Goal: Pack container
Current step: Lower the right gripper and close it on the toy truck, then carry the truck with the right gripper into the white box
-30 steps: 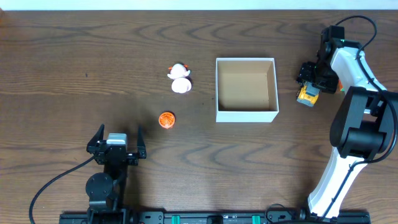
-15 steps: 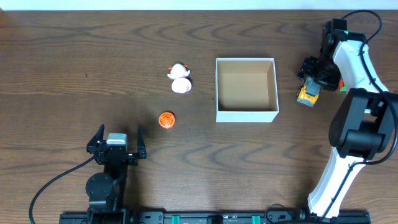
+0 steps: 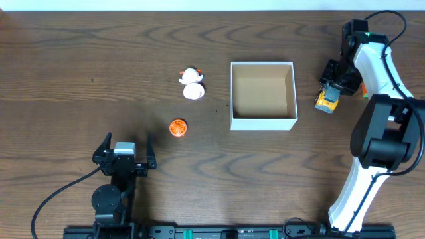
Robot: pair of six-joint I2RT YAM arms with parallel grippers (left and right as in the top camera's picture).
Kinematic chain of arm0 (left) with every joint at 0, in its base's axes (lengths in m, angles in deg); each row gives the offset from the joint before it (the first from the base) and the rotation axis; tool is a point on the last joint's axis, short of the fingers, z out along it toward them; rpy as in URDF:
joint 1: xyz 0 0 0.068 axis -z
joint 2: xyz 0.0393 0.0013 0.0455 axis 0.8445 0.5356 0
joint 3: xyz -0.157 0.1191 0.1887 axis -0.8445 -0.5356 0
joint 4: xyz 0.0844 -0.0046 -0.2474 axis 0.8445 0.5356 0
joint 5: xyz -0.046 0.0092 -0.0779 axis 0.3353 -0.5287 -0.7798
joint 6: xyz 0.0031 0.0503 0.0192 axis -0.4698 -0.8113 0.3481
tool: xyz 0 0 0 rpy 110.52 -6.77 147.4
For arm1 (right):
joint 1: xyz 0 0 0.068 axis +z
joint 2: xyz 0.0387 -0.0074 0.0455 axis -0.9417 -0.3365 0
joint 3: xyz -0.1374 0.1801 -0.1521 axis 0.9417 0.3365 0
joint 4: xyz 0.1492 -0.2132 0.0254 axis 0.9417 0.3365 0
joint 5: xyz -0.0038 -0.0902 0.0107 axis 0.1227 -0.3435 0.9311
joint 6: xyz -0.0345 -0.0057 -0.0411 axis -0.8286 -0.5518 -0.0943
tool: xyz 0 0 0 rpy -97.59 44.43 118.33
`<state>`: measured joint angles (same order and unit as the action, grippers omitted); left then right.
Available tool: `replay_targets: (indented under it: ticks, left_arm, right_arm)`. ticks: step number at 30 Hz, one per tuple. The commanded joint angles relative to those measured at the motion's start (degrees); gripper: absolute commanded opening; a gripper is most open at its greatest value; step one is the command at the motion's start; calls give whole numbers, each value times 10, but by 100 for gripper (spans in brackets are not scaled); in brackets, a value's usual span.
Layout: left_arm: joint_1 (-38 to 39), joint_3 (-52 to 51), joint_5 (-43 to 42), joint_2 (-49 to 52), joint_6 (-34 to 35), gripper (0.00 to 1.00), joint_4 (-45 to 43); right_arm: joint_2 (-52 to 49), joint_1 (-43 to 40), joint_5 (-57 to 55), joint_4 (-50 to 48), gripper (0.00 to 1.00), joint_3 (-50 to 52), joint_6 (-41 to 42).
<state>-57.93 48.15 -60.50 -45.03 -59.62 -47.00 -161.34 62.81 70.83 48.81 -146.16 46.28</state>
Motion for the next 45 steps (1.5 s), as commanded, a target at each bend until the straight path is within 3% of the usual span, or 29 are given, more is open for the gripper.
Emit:
replay_targets:
  ticks: [1,6,17,26,37,45]
  left_arm:
    - [-3,-10,-6,-3,-5,98,18]
    - [-3,-10,-6,-3,-5,98,18]
    - [-3,-10,-6,-3,-5,98,18]
    - [-3,-10,-6,-3,-5,98,18]
    - [-3,-10,-6,-3,-5,98,18]
    - [-3,-10,-6,-3,-5,98,18]
  right_arm:
    - [-2,4,-9,-6,55,-7,3]
    - [-2,4,-18,-1,36,-28,-12]
    - [-2,26,-16,137,39,-209,-62]
    - [-2,128,1,207,39,-359,-115]
    - [-2,266,-6,199,43,-369,-152]
    - [-2,300,-11,210,45,-362,-151]
